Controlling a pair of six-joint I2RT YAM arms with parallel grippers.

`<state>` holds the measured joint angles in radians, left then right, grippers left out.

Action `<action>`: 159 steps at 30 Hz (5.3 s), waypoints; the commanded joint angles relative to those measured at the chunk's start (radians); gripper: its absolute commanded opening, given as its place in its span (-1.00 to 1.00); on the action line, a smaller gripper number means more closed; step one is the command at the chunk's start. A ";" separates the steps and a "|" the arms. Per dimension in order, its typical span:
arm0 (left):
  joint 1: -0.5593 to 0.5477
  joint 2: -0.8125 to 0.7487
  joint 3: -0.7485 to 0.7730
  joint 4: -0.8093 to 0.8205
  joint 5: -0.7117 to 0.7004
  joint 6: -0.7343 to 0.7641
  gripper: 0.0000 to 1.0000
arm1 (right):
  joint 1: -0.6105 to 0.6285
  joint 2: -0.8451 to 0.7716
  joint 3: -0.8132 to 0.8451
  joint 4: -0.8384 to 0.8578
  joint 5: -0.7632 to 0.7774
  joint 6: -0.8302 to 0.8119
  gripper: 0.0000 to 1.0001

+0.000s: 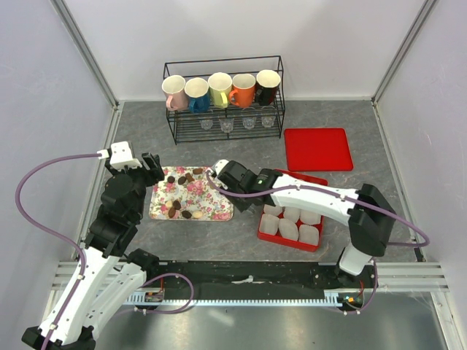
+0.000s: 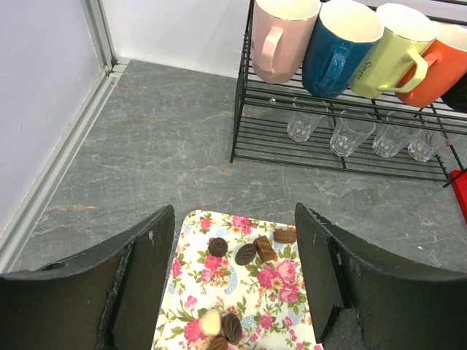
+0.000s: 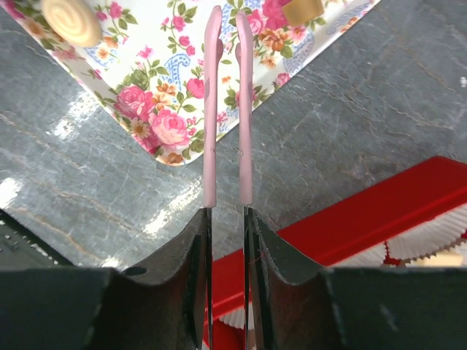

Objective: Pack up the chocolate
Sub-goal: Pick up the fake chocolate from the plate, then place the fake chocolate in the packing box.

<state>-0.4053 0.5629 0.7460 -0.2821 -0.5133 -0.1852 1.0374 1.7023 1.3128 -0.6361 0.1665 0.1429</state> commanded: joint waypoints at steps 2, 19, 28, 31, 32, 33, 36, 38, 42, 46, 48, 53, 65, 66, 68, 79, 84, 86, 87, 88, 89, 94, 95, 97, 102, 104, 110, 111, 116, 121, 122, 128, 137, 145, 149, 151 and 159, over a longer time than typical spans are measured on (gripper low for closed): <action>0.003 -0.003 -0.002 0.027 0.001 -0.016 0.47 | -0.005 -0.089 -0.032 -0.004 0.025 0.035 -0.69; 0.005 0.000 -0.002 0.026 0.002 -0.017 0.48 | -0.010 0.109 0.098 0.045 0.050 0.079 -0.15; 0.003 -0.001 -0.004 0.026 0.004 -0.019 0.47 | -0.014 0.155 0.117 0.073 0.045 0.083 -0.10; 0.005 -0.001 -0.004 0.027 0.004 -0.019 0.47 | -0.016 0.172 0.131 0.075 0.045 0.080 -0.09; 0.005 -0.001 -0.004 0.026 0.002 -0.019 0.47 | -0.017 0.178 0.132 0.076 0.045 0.078 -0.05; 0.005 0.000 -0.004 0.027 0.002 -0.019 0.47 | -0.019 0.181 0.134 0.075 0.048 0.078 -0.05; 0.005 0.000 -0.004 0.026 0.004 -0.019 0.47 | -0.020 0.192 0.140 0.081 0.059 0.077 -0.05; 0.005 0.002 -0.004 0.027 0.004 -0.019 0.47 | -0.020 0.201 0.141 0.081 0.059 0.075 -0.05; 0.003 0.002 -0.004 0.026 0.004 -0.019 0.47 | -0.020 0.220 0.157 0.084 0.060 0.067 -0.05; 0.005 0.002 -0.004 0.027 0.002 -0.017 0.47 | -0.020 0.241 0.172 0.082 0.068 0.060 -0.08; 0.005 0.003 -0.004 0.026 0.004 -0.019 0.47 | -0.020 0.246 0.181 0.084 0.071 0.058 -0.10; 0.005 0.002 -0.004 0.026 0.002 -0.017 0.47 | -0.020 0.258 0.189 0.082 0.073 0.054 -0.17; 0.005 0.000 -0.004 0.026 0.002 -0.017 0.47 | -0.022 0.258 0.191 0.082 0.074 0.041 -0.59; 0.005 0.000 -0.004 0.026 0.002 -0.017 0.47 | -0.022 0.255 0.187 0.084 0.071 0.041 -0.64; 0.005 0.000 -0.004 0.026 0.001 -0.017 0.47 | -0.022 0.234 0.171 0.082 0.065 0.043 -0.74; 0.003 0.000 -0.004 0.027 0.002 -0.017 0.48 | -0.020 0.065 0.074 0.084 -0.001 0.047 -0.87; 0.003 0.000 -0.004 0.026 0.002 -0.017 0.47 | -0.022 -0.022 0.036 0.056 -0.001 0.067 -0.87; 0.005 0.000 -0.004 0.026 0.002 -0.017 0.47 | -0.030 -0.058 0.008 0.026 0.005 0.078 -0.87; 0.005 -0.001 -0.004 0.026 0.002 -0.017 0.47 | -0.033 -0.099 -0.003 0.013 0.011 0.093 -0.87; 0.005 -0.003 -0.004 0.027 0.004 -0.017 0.47 | -0.040 -0.119 -0.016 0.000 0.016 0.102 -0.87; 0.003 -0.001 -0.004 0.026 0.006 -0.019 0.47 | -0.045 -0.142 -0.041 -0.028 0.019 0.109 -0.87; 0.003 -0.003 -0.002 0.024 0.009 -0.019 0.47 | -0.071 -0.295 -0.144 -0.115 0.033 0.182 -0.87; 0.005 -0.003 -0.004 0.026 0.010 -0.020 0.47 | -0.076 -0.334 -0.158 -0.129 0.034 0.190 -0.87; 0.005 -0.003 -0.004 0.026 0.012 -0.020 0.47 | -0.094 -0.369 -0.207 -0.160 0.033 0.219 -0.85; 0.003 -0.001 -0.005 0.024 0.009 -0.020 0.47 | -0.140 -0.481 -0.296 -0.214 0.021 0.267 -0.85; 0.005 0.003 -0.005 0.024 0.007 -0.019 0.47 | -0.151 -0.519 -0.310 -0.235 0.018 0.279 -0.84; 0.003 0.006 -0.005 0.024 0.009 -0.019 0.47 | -0.197 -0.546 -0.354 -0.270 -0.018 0.285 -0.83; 0.005 0.008 -0.004 0.024 0.009 -0.019 0.47 | -0.206 -0.543 -0.366 -0.269 -0.022 0.285 -0.82; 0.003 0.011 -0.004 0.024 0.009 -0.019 0.47 | -0.214 -0.506 -0.386 -0.252 -0.044 0.284 -0.81; 0.003 0.011 -0.005 0.024 0.009 -0.019 0.47 | -0.223 -0.484 -0.406 -0.212 -0.073 0.273 -0.78; 0.005 0.012 -0.005 0.026 0.010 -0.019 0.47 | -0.223 -0.480 -0.409 -0.203 -0.079 0.271 -0.78; 0.003 0.015 -0.007 0.026 0.009 -0.019 0.47 | -0.226 -0.434 -0.419 -0.163 -0.104 0.256 -0.69; 0.005 0.019 -0.007 0.026 0.009 -0.017 0.47 | -0.234 -0.437 -0.434 -0.168 -0.098 0.251 -0.35; 0.005 0.023 -0.007 0.026 0.013 -0.017 0.47 | -0.237 -0.438 -0.434 -0.174 -0.093 0.247 -0.10; 0.005 0.025 -0.007 0.024 0.013 -0.017 0.47 | -0.237 -0.457 -0.408 -0.186 -0.082 0.245 -0.06; 0.003 0.026 -0.007 0.024 0.015 -0.017 0.46 | -0.235 -0.474 -0.394 -0.192 -0.062 0.239 -0.05; 0.003 0.025 -0.005 0.026 0.016 -0.019 0.46 | -0.237 -0.518 -0.307 -0.220 0.001 0.192 -0.06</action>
<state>-0.4053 0.5869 0.7456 -0.2821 -0.5121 -0.1852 0.8047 1.2259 0.9276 -0.8509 0.1146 0.3706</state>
